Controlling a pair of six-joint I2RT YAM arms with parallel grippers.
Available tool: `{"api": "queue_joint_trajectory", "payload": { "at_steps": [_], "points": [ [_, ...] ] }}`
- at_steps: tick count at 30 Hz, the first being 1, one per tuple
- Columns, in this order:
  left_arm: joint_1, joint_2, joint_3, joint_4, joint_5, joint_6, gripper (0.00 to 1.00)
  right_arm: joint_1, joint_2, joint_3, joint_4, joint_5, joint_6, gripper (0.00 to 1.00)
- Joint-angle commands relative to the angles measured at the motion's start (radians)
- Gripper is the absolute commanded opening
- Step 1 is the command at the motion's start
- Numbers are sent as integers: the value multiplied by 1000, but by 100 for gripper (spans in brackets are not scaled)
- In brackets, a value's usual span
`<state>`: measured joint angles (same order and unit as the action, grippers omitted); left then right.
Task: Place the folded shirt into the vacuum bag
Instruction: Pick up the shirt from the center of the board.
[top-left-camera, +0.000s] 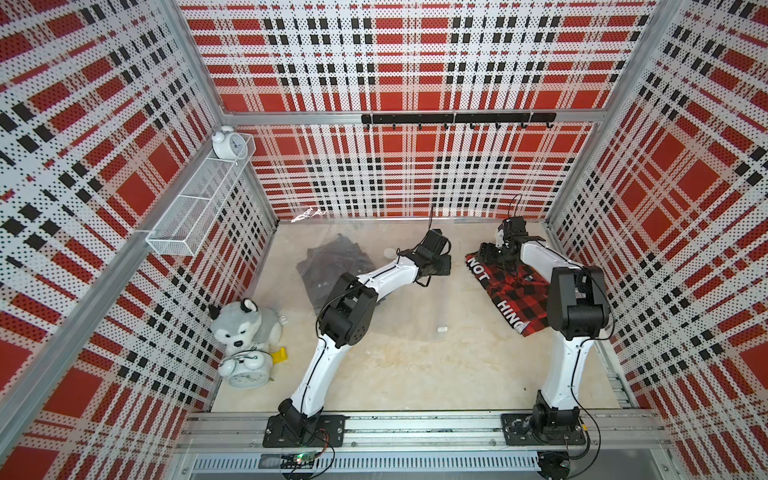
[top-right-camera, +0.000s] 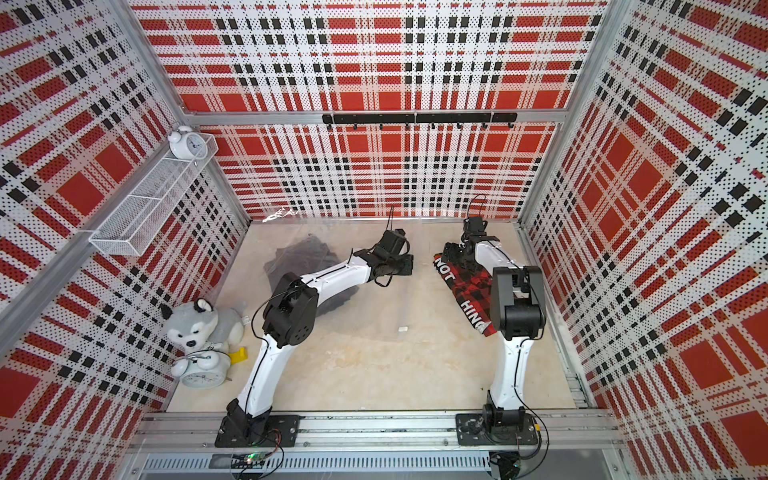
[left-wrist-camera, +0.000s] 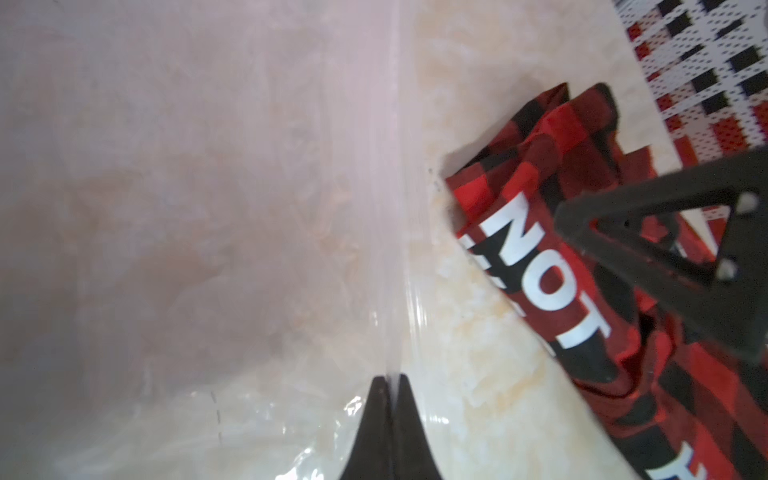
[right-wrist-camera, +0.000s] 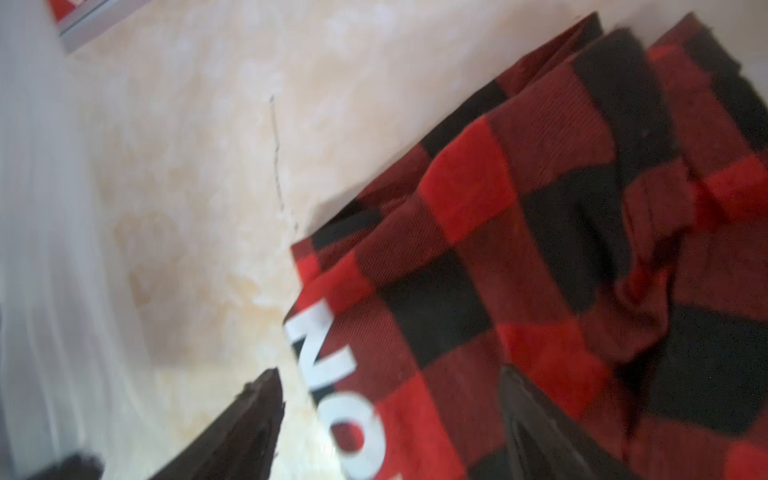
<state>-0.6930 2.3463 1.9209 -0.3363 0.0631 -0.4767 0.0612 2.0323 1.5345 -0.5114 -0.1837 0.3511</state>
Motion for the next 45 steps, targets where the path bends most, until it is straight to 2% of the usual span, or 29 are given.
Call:
{"api": "queue_joint_trajectory", "payload": {
  "at_steps": [1, 9, 13, 17, 21, 25, 28, 33, 40, 45],
  "points": [
    [-4, 55, 45, 13, 94, -20, 0, 41, -69, -20, 8, 84, -142, 84],
    [38, 55, -2, 62, 164, -47, 0, 106, 60, 124, -119, 252, -227, 83],
    [48, 44, -41, 88, 183, -52, 0, 116, 131, 202, -164, 267, -258, 84],
    [55, 49, -60, 118, 209, -66, 0, 121, 211, 263, -224, 276, -265, 90],
    [53, 72, -50, 131, 232, -79, 0, 121, 270, 291, -279, 307, -254, 89],
    [41, 82, -43, 143, 248, -90, 0, 121, 301, 310, -309, 313, -245, 74],
    [31, 82, -49, 156, 253, -100, 0, 121, 296, 297, -301, 288, -239, 49],
    [18, 73, -69, 192, 257, -128, 0, 110, 250, 245, -262, 207, -216, 21],
    [-6, 67, -86, 270, 253, -199, 0, 59, 111, 77, -119, 9, -128, 3],
    [-23, 81, -87, 317, 245, -246, 0, 36, -31, -77, 1, -78, -63, 0]
  ]
}}
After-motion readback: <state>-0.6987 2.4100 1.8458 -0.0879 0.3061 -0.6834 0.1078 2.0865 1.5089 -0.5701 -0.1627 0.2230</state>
